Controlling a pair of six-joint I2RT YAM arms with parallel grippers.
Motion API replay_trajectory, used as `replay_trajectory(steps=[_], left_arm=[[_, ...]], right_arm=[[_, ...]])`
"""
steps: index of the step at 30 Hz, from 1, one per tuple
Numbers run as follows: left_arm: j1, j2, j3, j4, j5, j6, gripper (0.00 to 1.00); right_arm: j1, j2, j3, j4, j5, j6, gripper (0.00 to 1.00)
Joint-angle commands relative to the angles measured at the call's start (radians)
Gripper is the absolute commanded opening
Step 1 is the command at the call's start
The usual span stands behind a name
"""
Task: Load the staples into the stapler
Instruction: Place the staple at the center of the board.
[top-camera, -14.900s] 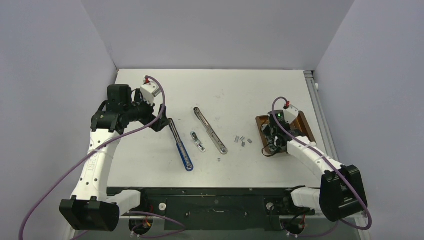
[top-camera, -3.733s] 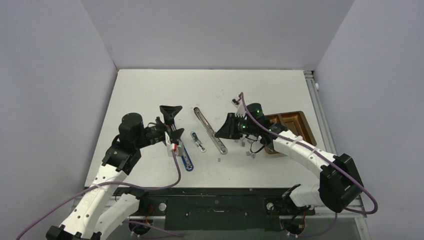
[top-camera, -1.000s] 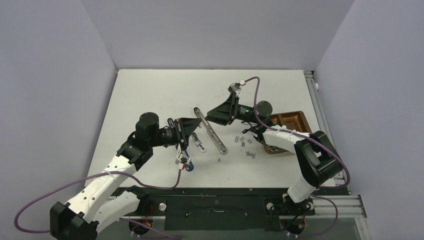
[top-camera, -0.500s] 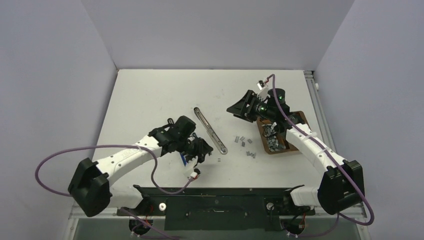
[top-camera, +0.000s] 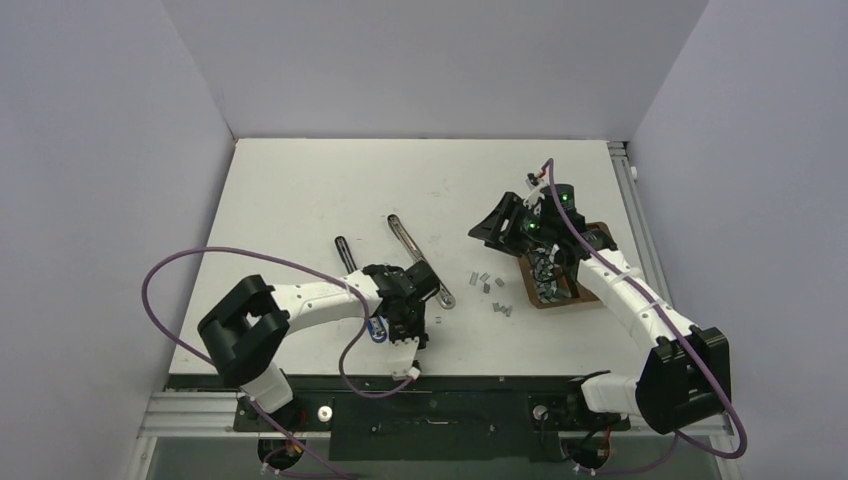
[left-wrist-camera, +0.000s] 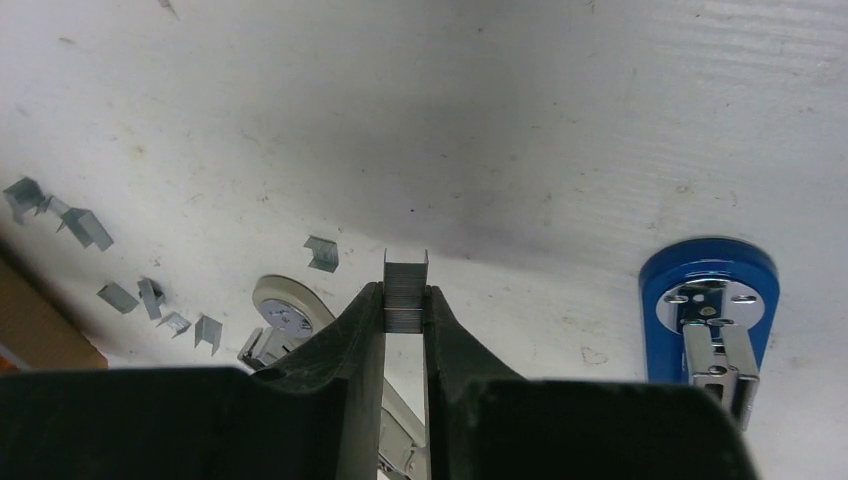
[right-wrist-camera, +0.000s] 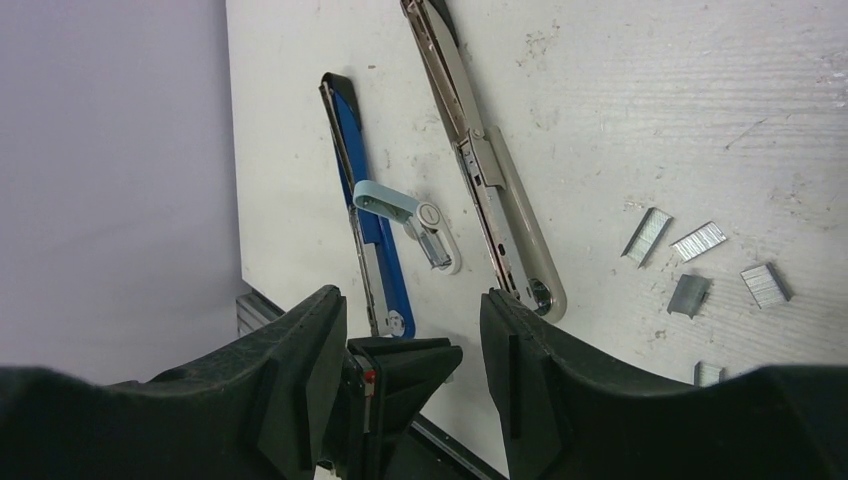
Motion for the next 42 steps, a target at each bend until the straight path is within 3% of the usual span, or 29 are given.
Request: replay_trajectory(steps=[1,12,25,29,37,42], left_arm=[[-0.045,0.043,0.059,-0.021,-0.121,0.173,0.0],[-0.135,0.121,0.083,0.012,-0.208,0.049,0.0],[-0.143,0.123,0.076,-0.012,-0.226,0.019,0.3],[-0.147,0.114,0.068,0.001,-0.228,0.005,0.31],[-0.132,-0.018,0.044,0.116,-0.292,-0.102,0.44],[-0.113,-0.202,0.041,0.047,-0.297,-0.201,0.45]], right_arm=[[-0.01,-0.048,-0.015,0.009,-0.001,-0.024,0.51],[-0.013,-0.066,-0.037,0.003,0.011,-0.045,0.51],[-0.029,-0.073,-0.042,-0.008,-0.018,-0.056,0.52],[-0.034,-0.076,-0.047,-0.013,-0.022,-0.059,0.52],[-0.018,-0.108,-0.045,-0.078,0.074,-0.137,0.53],[0.087,-0.126,-0.042,-0.123,0.25,-0.191,0.61]])
